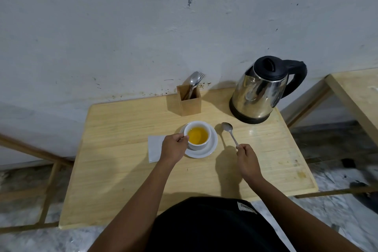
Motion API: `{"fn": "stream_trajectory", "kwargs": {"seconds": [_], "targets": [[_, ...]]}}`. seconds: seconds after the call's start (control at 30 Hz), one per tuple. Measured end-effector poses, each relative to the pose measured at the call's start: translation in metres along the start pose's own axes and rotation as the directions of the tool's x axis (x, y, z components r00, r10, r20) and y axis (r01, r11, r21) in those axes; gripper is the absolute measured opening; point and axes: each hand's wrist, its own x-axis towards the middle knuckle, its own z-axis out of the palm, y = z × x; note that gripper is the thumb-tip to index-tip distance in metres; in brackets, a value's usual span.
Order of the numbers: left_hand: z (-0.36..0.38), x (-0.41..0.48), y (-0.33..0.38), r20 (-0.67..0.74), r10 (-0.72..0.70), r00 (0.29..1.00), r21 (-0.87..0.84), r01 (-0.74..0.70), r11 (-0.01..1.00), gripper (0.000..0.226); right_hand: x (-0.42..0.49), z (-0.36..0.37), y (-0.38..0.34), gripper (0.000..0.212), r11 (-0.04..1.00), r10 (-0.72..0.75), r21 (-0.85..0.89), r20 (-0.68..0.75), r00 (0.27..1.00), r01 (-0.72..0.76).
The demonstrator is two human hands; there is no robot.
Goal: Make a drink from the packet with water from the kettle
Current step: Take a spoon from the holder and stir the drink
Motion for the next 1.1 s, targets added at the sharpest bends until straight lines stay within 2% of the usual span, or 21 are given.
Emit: {"fn": "stream_trajectory", "kwargs": {"seconds": [0.13,0.33,0.47,0.57,0.87,1.1], "targets": [[0.001,0.001,-0.002,-0.001,-0.01,1.0,-0.009,0.01,1.0,0.018,0.01,0.007,0.003,0.024,0.998,0.004,-0.062,0.0,1.0,-0.004],[0.001,0.002,-0.002,-0.014,-0.019,1.0,-0.012,0.019,1.0,0.02,0.023,0.008,0.006,0.02,0.965,0.029,-0.261,0.029,0.999,-0.021],[0.001,0.002,-0.002,-0.012,-0.014,1.0,0.009,0.014,1.0,0.022,0.026,0.006,0.004,0.007,0.955,0.014,-0.296,0.024,1.0,-0.006],[0.001,0.002,-0.001,-0.014,-0.007,1.0,0.017,0.008,1.0,0.023,0.027,0.006,0.005,0.014,0.934,0.007,-0.358,0.012,1.0,-0.002],[0.001,0.002,-0.001,-0.018,-0.016,1.0,0.016,0.016,1.0,0.024,0.027,0.002,-0.002,0.017,0.776,-0.02,-0.631,-0.017,1.0,0.005],[0.0,0.0,0.001,-0.007,-0.029,1.0,0.014,0.03,0.999,0.025,0.028,-0.001,-0.005,0.016,0.772,-0.03,-0.634,0.02,0.999,0.036]]}}
